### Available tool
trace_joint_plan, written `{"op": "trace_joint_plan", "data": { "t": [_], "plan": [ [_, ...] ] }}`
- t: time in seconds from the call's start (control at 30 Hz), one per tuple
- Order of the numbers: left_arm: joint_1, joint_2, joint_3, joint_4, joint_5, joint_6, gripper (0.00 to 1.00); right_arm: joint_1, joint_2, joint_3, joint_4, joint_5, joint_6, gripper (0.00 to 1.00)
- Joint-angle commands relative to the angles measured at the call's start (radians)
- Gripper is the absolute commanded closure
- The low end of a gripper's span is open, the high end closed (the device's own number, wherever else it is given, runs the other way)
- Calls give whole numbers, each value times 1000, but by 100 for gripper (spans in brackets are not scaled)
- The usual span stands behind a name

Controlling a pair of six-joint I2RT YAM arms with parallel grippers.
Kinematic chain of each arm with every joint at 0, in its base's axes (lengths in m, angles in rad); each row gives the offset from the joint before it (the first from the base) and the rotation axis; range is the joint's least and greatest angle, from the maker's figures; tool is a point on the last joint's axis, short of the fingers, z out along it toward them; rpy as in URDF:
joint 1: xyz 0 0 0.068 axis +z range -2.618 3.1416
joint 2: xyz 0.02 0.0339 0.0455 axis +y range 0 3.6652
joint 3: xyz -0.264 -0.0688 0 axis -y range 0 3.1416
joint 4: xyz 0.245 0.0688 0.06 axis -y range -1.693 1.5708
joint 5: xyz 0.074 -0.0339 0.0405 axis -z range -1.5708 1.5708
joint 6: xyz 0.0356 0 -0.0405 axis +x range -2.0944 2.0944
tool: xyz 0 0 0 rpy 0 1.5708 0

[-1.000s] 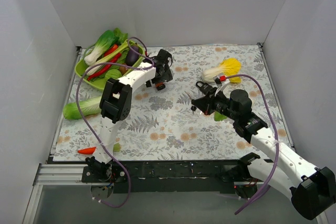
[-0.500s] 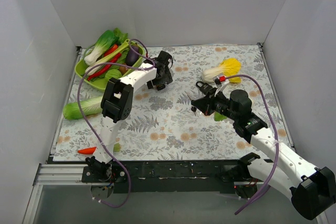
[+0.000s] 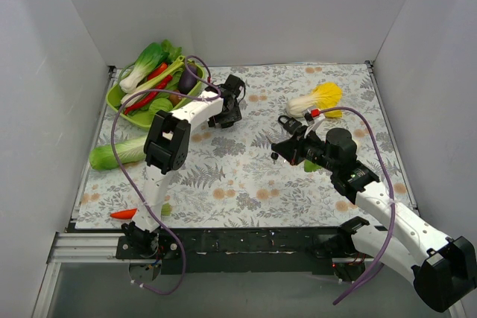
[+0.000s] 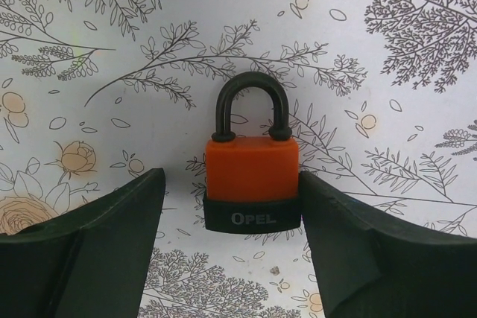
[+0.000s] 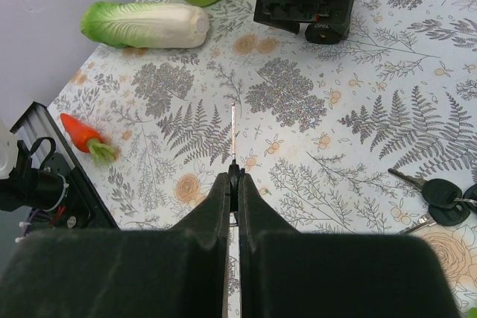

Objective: Unlock with the key

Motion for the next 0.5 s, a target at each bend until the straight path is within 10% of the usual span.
{"op": "trace_joint_plan", "data": {
  "t": [0.0,0.47],
  "plan": [
    [9,-47,-47,-20,-45,23,30,-2,-12,-3,39,-6,0,99],
    [8,-37,-55,40,96,80,41,-2,-6,-11,39,-3,6,99]
  ]
}}
